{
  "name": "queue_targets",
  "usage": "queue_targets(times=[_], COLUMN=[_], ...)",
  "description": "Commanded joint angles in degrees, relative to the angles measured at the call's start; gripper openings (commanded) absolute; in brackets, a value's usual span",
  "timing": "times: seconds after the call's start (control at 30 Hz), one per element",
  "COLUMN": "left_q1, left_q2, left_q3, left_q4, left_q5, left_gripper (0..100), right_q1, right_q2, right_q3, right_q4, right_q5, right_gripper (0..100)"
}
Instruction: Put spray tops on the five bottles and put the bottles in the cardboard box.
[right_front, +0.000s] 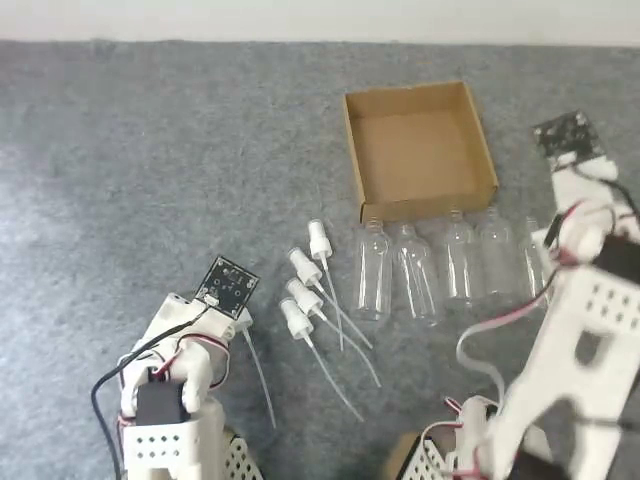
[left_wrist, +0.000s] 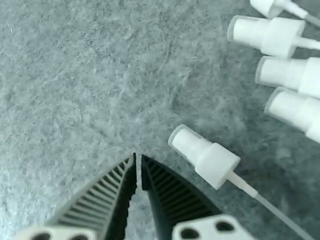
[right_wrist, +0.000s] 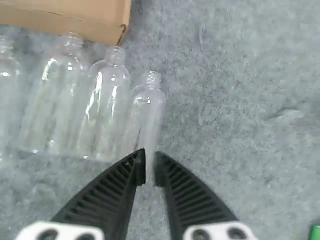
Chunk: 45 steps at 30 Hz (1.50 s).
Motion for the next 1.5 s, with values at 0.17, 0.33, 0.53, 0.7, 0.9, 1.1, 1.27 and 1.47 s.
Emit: queue_targets(times=[0.17, 0.33, 0.53, 0.7, 0.9, 1.1, 1.27, 1.47], left_q1=[-0.09, -0.09, 0.0, 0.0, 0.0, 0.0, 0.0, 0.0], left_q2=[-1.23, -1.23, -1.23, -1.23, -1.23, -1.23, -1.23, -1.23], left_q3=[-1.19, -1.19, -1.19, -1.19, -1.19, -1.19, -1.19, -1.19], left_q4=[-1.32, -1.32, -1.32, -1.32, -1.23, -1.23, -1.23, -1.23], left_q5=[-0.62, -0.62, -0.62, -0.62, -0.62, -0.62, -0.62, -0.62], left_gripper=[1, 1, 1, 1, 1, 1, 1, 1], right_q1=[1.45, 1.63, 0.57, -1.71, -2.07, -2.33, -2.33, -1.98], right_q2=[25.19, 34.15, 39.69, 41.8, 44.09, 48.92, 53.58, 55.87], right_q3=[-18.2, -25.93, -30.07, -30.51, -30.51, -30.15, -30.42, -30.42], right_q4=[1.89, 5.23, 8.4, 8.22, 6.55, 9.45, 9.1, 6.37], right_q5=[0.53, 0.09, -4.31, -4.75, -9.76, -9.49, -8.7, -8.35], right_gripper=[28.3, 18.8, 33.4, 27.9, 34.1, 34.7, 34.0, 21.9])
